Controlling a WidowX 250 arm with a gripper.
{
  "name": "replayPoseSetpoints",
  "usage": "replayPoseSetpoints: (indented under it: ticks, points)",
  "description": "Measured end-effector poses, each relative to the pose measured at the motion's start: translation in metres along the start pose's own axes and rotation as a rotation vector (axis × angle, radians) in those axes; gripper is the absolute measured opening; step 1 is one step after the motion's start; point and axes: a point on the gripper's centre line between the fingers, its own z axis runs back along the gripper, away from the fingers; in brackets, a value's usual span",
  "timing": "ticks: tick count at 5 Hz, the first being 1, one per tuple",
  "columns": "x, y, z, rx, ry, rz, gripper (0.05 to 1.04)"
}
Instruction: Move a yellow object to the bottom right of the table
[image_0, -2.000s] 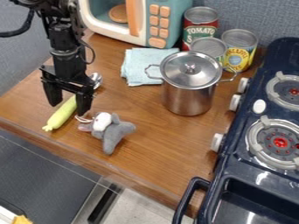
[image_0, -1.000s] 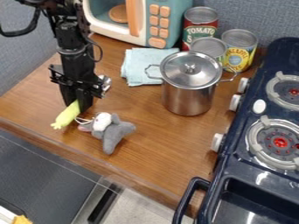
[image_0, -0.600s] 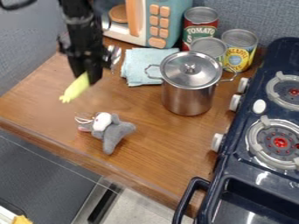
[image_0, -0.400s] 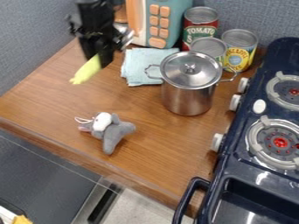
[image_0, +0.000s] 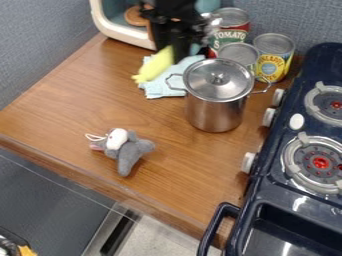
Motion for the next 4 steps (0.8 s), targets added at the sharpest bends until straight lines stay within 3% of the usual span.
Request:
replayPoseSetpoints:
  ticks: [1,2,3,4]
  points:
    - [0.009,-0.050,0.011,-0.031,-0.014,-0.157,0.355]
    - [0.011,-0.073,0.008,-0.064,-0.006,-0.206,0.355]
    - [0.012,-0.076,-0.017,-0.096,0.058,-0.250,0.355]
    - [0.014,-0.073,-0.035,-0.086,0.109,-0.263,0.355]
